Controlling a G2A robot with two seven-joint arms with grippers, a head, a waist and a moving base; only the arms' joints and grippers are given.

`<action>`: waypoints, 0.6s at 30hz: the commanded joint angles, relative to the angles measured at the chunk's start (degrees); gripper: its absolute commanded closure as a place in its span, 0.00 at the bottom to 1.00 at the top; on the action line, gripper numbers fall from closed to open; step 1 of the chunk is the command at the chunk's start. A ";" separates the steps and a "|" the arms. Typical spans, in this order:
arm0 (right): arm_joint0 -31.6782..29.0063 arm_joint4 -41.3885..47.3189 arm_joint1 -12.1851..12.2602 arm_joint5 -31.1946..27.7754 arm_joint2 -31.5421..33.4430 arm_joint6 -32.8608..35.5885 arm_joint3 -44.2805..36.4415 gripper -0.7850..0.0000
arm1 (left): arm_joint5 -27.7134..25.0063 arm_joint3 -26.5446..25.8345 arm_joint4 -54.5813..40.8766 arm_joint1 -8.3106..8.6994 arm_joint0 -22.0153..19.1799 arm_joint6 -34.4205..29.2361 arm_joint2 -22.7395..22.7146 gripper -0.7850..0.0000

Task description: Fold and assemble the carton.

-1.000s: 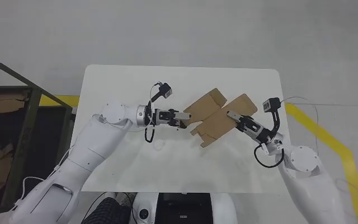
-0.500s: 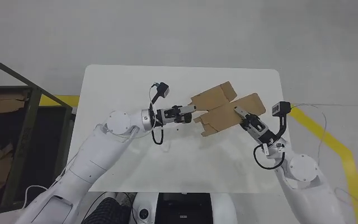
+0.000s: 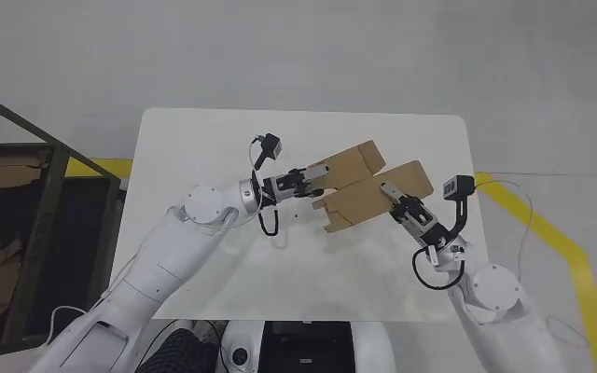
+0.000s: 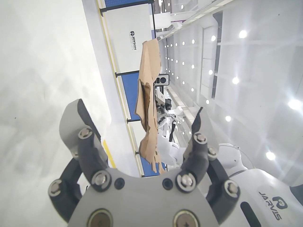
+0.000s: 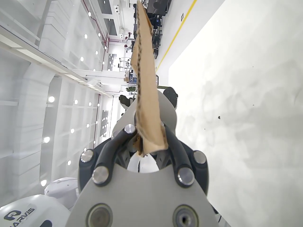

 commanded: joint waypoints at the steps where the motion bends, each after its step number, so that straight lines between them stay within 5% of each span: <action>1: -0.04 -0.26 -0.07 0.08 0.02 -0.33 0.02 1.00 | 0.08 0.14 -0.10 -0.10 0.00 -0.15 -0.07 0.95; 9: -0.10 -0.56 -0.34 0.29 0.23 -0.99 -0.06 1.00 | 0.88 0.44 -0.56 -0.52 0.05 -0.27 -0.41 1.00; 11: -0.05 -0.55 -0.37 0.19 0.32 -0.40 -0.16 0.53 | 0.98 0.51 -1.08 -0.65 -0.01 -0.56 -0.47 1.00; 12: 0.00 -0.79 -0.36 0.03 0.49 -0.03 -0.19 0.00 | 0.98 0.62 -2.12 -0.74 -0.03 -1.11 -0.52 1.00; 18: -0.15 -0.60 -0.27 -2.23 2.16 2.44 0.07 0.00 | 0.96 2.74 -2.43 -0.71 -1.73 -6.88 -1.37 1.00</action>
